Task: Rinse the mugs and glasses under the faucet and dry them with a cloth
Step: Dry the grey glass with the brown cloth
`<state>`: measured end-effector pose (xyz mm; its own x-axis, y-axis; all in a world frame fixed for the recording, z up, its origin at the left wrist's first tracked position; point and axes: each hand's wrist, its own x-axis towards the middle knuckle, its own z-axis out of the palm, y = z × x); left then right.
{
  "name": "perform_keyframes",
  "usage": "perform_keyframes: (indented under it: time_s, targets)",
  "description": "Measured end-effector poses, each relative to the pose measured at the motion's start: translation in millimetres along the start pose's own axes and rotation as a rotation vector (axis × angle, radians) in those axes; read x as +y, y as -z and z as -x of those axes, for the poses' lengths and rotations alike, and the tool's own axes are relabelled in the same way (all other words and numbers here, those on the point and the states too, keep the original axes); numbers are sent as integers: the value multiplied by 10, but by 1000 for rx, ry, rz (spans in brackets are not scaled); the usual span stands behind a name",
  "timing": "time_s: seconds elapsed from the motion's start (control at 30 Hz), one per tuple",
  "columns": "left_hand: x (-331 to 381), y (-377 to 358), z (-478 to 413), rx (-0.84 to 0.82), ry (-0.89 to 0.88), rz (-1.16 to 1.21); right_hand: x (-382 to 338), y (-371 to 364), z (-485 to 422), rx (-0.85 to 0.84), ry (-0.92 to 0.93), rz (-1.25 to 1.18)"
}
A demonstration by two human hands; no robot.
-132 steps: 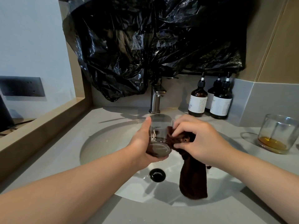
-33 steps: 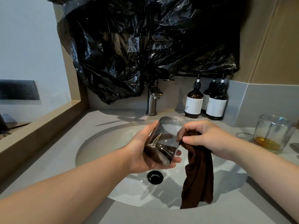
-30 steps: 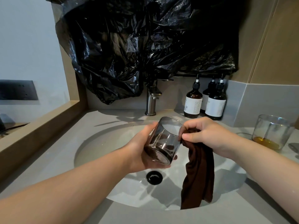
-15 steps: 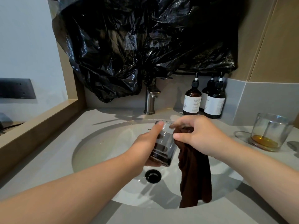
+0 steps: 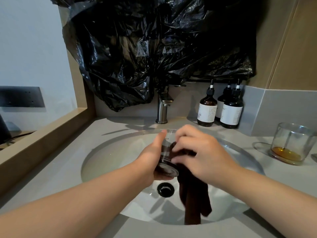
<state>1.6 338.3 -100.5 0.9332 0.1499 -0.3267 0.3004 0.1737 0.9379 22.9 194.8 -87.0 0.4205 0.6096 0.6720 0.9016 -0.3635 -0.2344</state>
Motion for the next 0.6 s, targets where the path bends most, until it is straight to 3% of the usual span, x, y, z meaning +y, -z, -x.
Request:
perform_keyframes:
  time_s: [0.13, 0.33, 0.5, 0.6]
  targets:
    - [13, 5, 21, -47, 39, 137, 201, 110, -8, 149, -215, -68]
    - [65, 58, -13, 17, 62, 232, 152, -20, 93, -51, -70, -12]
    - [49, 18, 35, -105, 58, 171, 333, 189, -48, 115, -432, -22]
    - [37, 6, 39, -109, 59, 131, 350, 349, -78, -33, -573, -231]
